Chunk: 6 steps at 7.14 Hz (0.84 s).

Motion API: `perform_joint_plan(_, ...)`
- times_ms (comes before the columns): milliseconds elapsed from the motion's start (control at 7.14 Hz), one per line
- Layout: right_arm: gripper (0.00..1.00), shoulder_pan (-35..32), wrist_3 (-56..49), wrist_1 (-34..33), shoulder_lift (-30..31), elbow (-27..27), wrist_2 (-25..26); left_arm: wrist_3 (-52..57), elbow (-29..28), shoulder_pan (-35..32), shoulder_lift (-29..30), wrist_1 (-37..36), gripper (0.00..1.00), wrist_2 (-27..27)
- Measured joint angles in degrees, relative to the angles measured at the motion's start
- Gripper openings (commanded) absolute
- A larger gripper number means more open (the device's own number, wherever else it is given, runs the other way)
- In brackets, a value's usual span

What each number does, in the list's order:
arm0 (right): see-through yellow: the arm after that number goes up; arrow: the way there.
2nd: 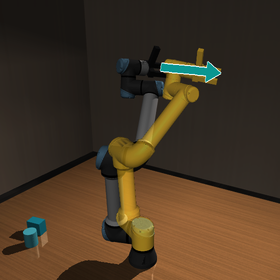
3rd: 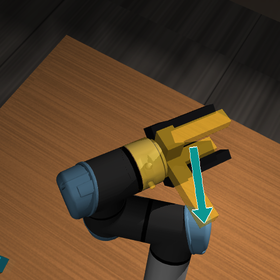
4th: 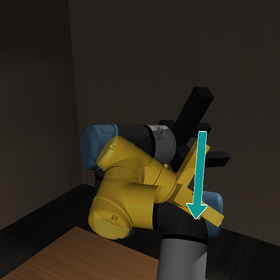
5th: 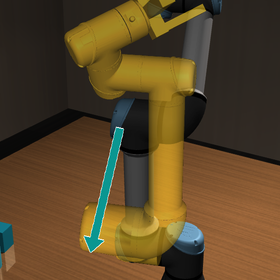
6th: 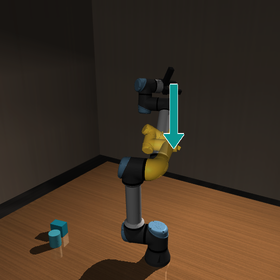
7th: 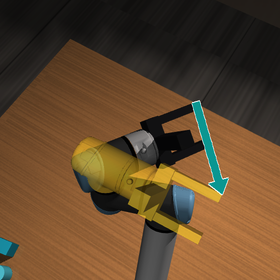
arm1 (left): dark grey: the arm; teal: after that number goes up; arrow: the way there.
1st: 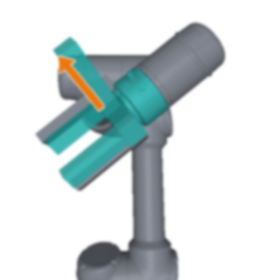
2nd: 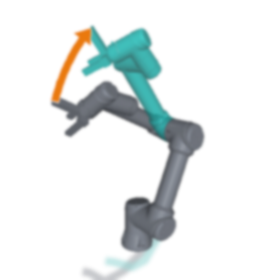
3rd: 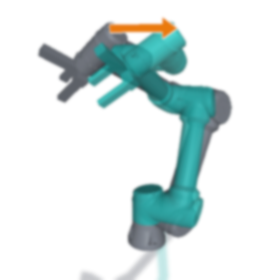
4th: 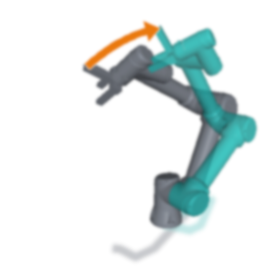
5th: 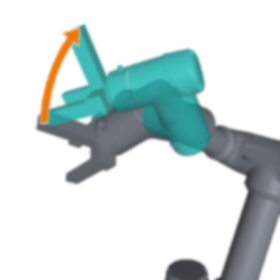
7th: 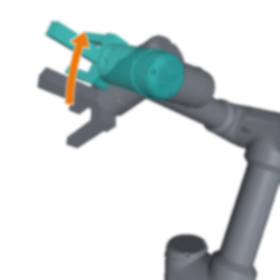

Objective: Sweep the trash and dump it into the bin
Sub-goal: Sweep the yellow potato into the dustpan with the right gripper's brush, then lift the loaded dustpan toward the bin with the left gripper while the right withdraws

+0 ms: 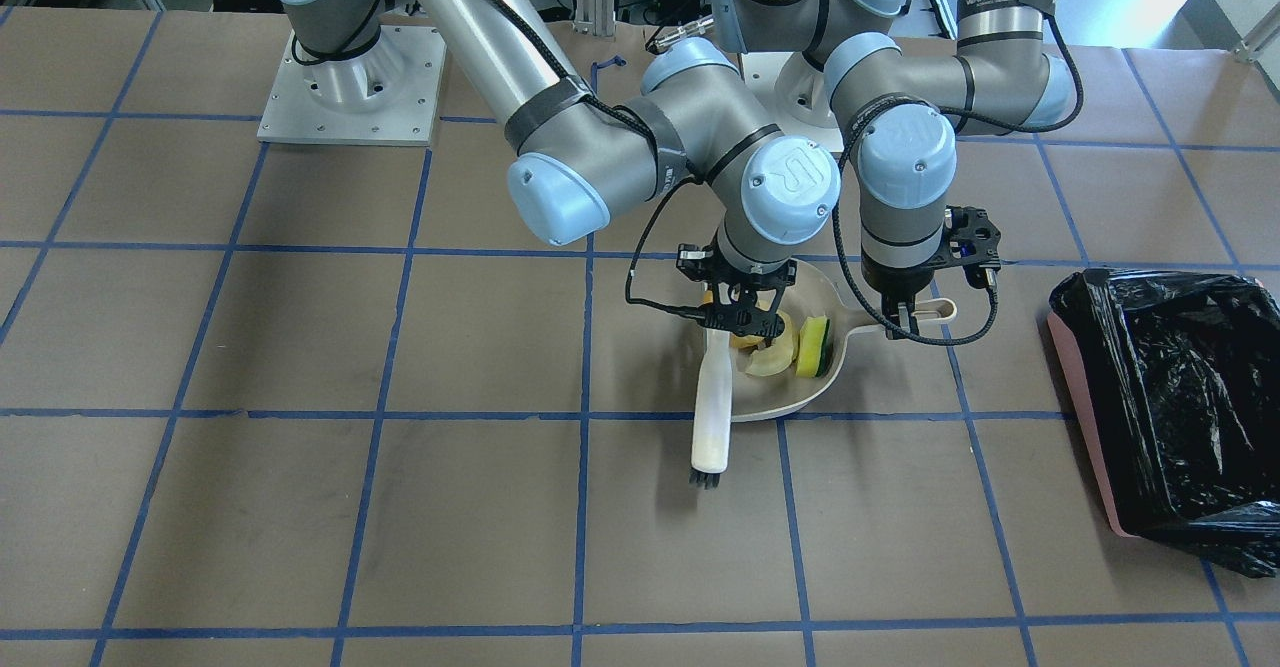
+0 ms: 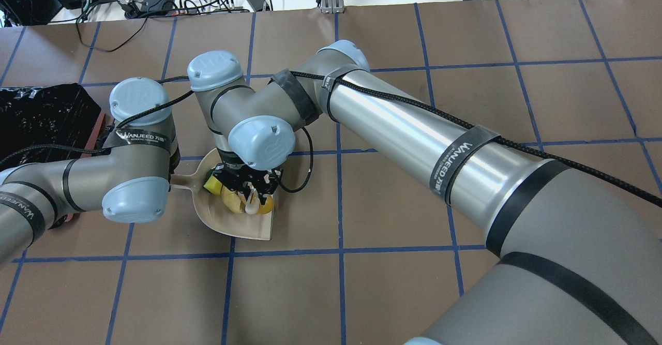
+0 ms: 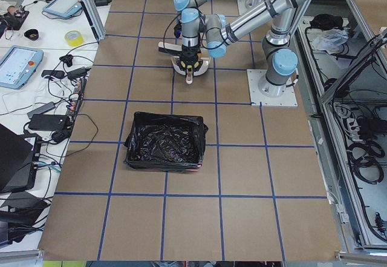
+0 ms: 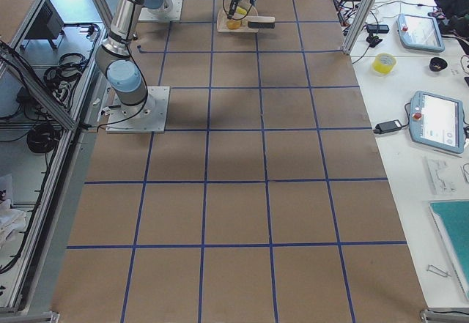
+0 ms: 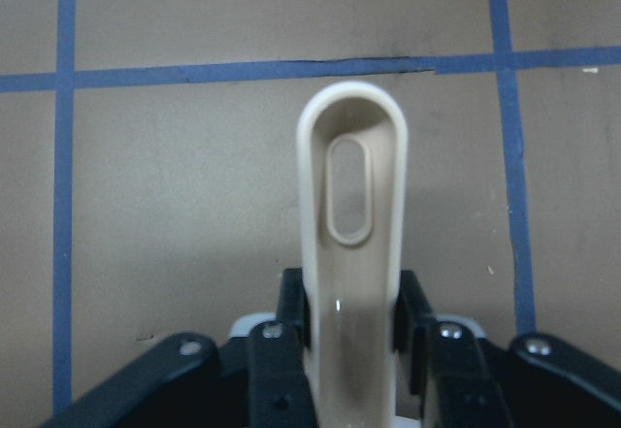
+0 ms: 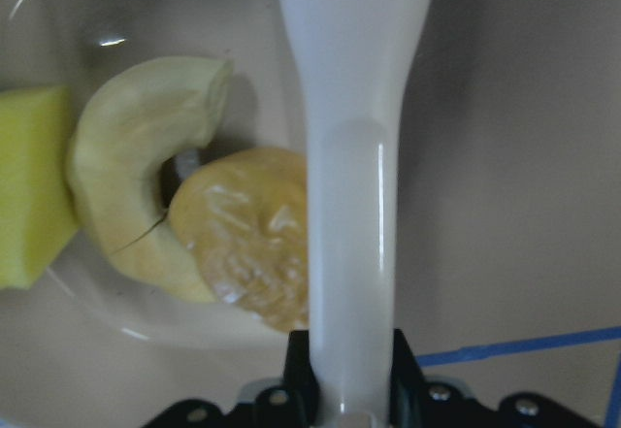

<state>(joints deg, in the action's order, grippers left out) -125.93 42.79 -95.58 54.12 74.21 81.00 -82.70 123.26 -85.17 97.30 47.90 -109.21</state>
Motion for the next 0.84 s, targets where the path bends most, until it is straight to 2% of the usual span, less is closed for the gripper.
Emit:
perform_joint_plan(420, 0.00, 6.19, -8.72, 8.57, 3.01, -0.47, 10.97, 0.60, -1.62, 0.13, -0.05, 1.09, 0.00, 2.48)
perform_joint_plan(560, 0.00, 9.12, -11.48, 10.16, 3.65, -0.31, 12.83, 0.57, -3.83, 0.46, -0.18, 3.90, 0.00, 5.67)
perform_joint_plan(840, 0.00, 16.91, -19.72, 11.89, 5.64, -0.28, 17.12, 0.65, -12.14, 3.28, -0.29, 15.16, 0.00, 13.31)
